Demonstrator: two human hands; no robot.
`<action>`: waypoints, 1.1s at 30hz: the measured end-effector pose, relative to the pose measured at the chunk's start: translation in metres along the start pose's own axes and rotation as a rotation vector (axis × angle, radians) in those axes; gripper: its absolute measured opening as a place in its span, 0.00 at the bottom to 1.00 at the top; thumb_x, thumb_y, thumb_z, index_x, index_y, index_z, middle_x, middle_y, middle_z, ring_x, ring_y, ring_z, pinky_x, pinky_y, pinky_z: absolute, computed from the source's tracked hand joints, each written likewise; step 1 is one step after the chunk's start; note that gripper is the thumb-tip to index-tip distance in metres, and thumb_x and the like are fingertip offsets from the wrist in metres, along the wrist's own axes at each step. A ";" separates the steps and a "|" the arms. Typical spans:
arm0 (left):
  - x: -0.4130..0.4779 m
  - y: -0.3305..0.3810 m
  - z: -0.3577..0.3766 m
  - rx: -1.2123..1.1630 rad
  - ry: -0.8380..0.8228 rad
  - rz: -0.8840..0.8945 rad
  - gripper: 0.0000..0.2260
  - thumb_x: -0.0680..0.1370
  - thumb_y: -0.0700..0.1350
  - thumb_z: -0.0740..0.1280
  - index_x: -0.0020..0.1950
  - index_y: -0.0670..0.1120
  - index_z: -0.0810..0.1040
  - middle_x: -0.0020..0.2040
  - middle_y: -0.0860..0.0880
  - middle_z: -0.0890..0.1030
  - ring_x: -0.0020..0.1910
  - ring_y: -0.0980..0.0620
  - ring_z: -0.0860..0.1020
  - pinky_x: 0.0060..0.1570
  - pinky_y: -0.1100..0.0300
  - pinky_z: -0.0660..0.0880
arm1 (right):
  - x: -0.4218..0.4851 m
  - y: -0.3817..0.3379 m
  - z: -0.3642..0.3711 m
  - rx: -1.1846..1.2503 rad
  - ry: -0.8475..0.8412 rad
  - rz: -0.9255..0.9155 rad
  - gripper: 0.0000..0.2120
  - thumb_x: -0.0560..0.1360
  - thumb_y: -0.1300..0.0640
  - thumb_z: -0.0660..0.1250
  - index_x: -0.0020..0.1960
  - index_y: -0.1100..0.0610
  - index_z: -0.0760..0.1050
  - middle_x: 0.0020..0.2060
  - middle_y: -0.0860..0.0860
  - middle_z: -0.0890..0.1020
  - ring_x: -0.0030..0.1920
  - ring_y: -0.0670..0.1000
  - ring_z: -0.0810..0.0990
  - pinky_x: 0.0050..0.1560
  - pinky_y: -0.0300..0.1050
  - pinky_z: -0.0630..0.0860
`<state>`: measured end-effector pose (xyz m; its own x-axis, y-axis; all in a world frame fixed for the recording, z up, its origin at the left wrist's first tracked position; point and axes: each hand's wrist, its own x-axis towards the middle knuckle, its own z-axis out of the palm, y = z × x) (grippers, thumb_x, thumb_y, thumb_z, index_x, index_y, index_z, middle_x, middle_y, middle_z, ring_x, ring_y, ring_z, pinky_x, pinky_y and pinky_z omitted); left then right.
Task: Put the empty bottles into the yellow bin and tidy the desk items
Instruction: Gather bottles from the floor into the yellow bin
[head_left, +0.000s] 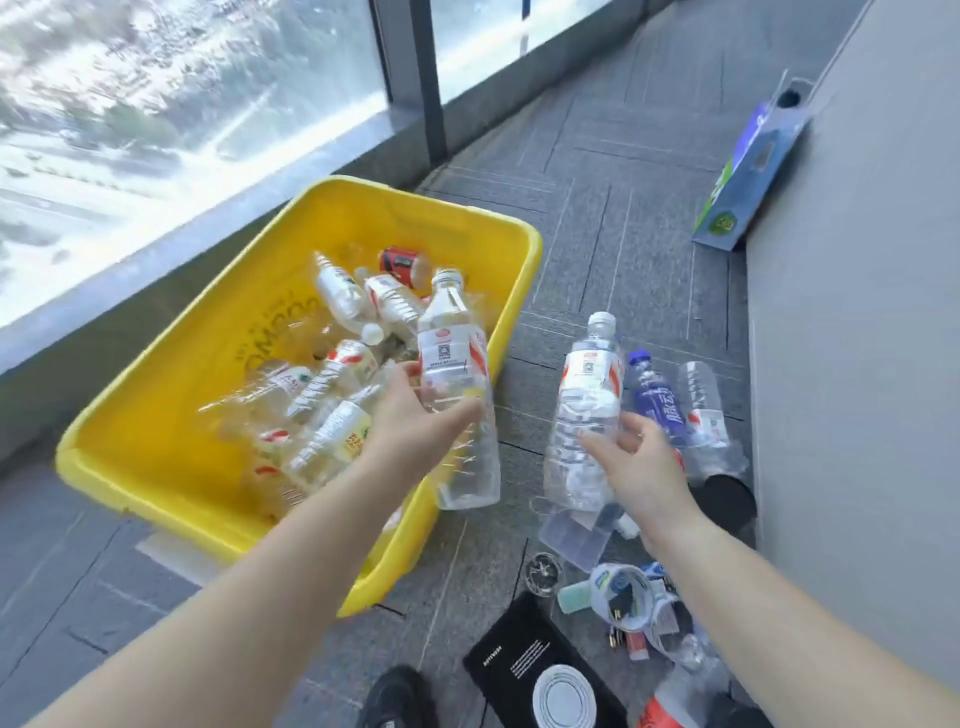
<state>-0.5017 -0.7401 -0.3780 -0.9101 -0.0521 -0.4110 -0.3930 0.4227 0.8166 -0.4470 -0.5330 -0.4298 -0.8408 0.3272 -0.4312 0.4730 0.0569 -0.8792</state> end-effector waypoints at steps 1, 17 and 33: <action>0.000 0.000 -0.023 -0.019 0.032 -0.001 0.29 0.70 0.49 0.73 0.67 0.52 0.64 0.55 0.51 0.77 0.47 0.56 0.77 0.43 0.59 0.72 | -0.003 -0.014 0.016 0.010 -0.053 -0.032 0.32 0.73 0.50 0.71 0.71 0.55 0.61 0.61 0.49 0.73 0.58 0.48 0.75 0.49 0.42 0.71; -0.010 -0.036 -0.093 0.419 0.225 0.178 0.28 0.75 0.57 0.66 0.72 0.48 0.67 0.71 0.46 0.68 0.70 0.46 0.65 0.69 0.47 0.64 | 0.004 -0.026 0.052 -0.267 -0.112 -0.052 0.28 0.75 0.47 0.68 0.70 0.57 0.64 0.63 0.51 0.72 0.57 0.50 0.74 0.58 0.48 0.72; -0.017 -0.066 0.153 0.601 -0.300 0.258 0.25 0.76 0.55 0.65 0.71 0.50 0.67 0.70 0.47 0.68 0.70 0.48 0.65 0.65 0.53 0.64 | -0.009 0.136 -0.144 -0.378 0.224 0.360 0.31 0.75 0.52 0.68 0.72 0.59 0.60 0.68 0.56 0.69 0.65 0.56 0.70 0.60 0.46 0.67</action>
<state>-0.4403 -0.6284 -0.4870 -0.8549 0.3311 -0.3993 0.0484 0.8173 0.5741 -0.3368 -0.3922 -0.5164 -0.5520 0.5781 -0.6009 0.8156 0.2245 -0.5333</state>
